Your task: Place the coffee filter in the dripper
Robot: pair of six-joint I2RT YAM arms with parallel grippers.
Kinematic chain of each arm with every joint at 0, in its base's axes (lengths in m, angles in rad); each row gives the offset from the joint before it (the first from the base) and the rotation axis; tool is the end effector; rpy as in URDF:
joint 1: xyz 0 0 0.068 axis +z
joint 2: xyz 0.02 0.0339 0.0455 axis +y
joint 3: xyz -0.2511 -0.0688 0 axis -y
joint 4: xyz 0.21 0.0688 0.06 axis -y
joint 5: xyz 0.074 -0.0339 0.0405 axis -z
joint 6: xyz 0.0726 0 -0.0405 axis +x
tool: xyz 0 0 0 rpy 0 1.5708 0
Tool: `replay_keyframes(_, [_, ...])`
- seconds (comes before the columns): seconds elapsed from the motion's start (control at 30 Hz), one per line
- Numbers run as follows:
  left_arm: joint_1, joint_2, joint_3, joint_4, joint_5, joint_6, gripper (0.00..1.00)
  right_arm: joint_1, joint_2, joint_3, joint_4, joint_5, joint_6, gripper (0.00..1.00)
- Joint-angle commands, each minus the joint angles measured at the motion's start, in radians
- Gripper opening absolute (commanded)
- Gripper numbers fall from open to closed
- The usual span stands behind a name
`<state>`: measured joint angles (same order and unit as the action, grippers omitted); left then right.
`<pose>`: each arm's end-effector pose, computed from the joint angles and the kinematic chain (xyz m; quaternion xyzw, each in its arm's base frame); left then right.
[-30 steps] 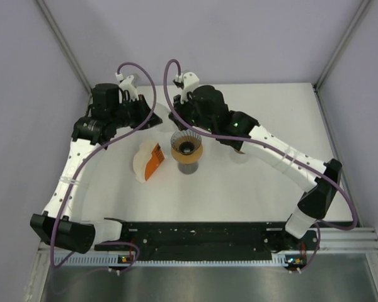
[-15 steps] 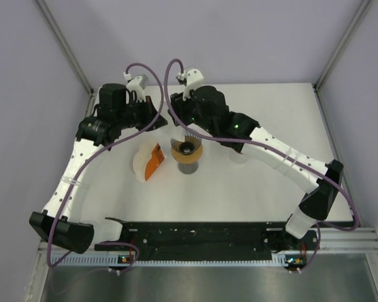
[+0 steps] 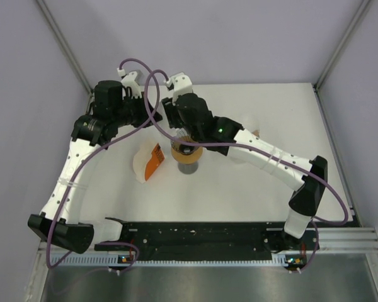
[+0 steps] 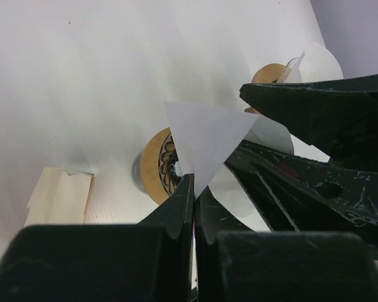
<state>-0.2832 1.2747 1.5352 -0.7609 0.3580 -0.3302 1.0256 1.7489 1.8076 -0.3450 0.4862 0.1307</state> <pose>0.2414 -0.0967 0.3976 0.0709 0.8483 -0.2975 0.4322 0.2381 0.3271 0.3938 -0.2063 0.7631 0.1563 0.5922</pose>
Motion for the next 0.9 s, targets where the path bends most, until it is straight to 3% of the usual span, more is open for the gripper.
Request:
replay_keyframes(0.0, [0.001, 0.003, 0.039, 0.023, -0.02, 0.023, 0.0, 0.008, 0.003, 0.001, 0.021, 0.156, -0.02, 0.43])
replay_keyframes(0.17, [-0.001, -0.001, 0.042, 0.014, -0.059, 0.088, 0.0, -0.01, -0.028, -0.025, 0.035, 0.14, -0.022, 0.14])
replay_keyframes(0.23, [-0.013, -0.001, 0.046, 0.006, -0.088, 0.126, 0.0, -0.015, -0.032, -0.022, 0.037, 0.137, -0.037, 0.1])
replay_keyframes(0.33, [-0.024, -0.005, 0.048, 0.003, -0.123, 0.158, 0.0, -0.019, -0.037, -0.021, 0.037, 0.108, -0.039, 0.16])
replay_keyframes(0.43, [-0.024, -0.006, 0.051, 0.009, -0.133, 0.151, 0.0, -0.022, -0.038, -0.03, 0.046, 0.033, -0.026, 0.41])
replay_keyframes(0.5, [-0.024, -0.006, 0.057, 0.017, -0.117, 0.126, 0.0, -0.022, -0.038, -0.048, 0.06, -0.027, -0.002, 0.49])
replay_keyframes(0.87, [-0.022, 0.006, 0.089, 0.028, -0.068, 0.04, 0.0, -0.022, -0.084, -0.183, 0.181, -0.07, 0.101, 0.47])
